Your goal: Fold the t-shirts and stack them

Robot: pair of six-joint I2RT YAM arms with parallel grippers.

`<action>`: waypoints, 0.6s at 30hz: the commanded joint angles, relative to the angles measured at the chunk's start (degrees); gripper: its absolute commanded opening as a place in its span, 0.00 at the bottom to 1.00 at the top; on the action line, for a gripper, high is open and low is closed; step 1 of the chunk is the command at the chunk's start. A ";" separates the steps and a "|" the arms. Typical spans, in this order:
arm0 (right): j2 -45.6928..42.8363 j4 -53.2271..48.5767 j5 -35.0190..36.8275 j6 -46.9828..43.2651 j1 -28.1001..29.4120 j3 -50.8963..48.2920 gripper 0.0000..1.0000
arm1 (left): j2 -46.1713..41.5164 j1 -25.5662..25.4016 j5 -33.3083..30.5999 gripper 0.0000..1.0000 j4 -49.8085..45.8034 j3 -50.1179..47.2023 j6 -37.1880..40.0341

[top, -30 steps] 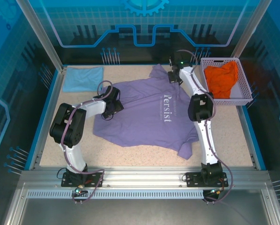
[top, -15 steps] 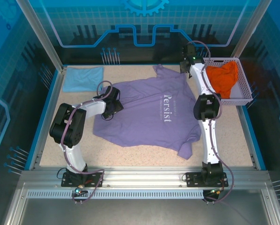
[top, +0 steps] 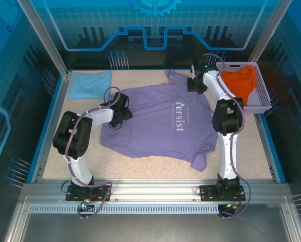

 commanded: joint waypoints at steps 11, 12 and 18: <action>9.51 -8.06 12.36 2.87 -3.53 5.91 0.26 | 1.99 1.60 0.38 0.75 -4.64 -3.82 -3.12; 9.15 -8.07 13.53 3.38 -3.93 5.84 0.28 | 2.04 1.60 0.39 0.75 -4.61 -3.80 -3.11; 6.30 -6.35 18.79 4.26 -5.61 5.35 0.39 | 2.08 1.68 0.30 0.75 -4.69 -3.81 -3.47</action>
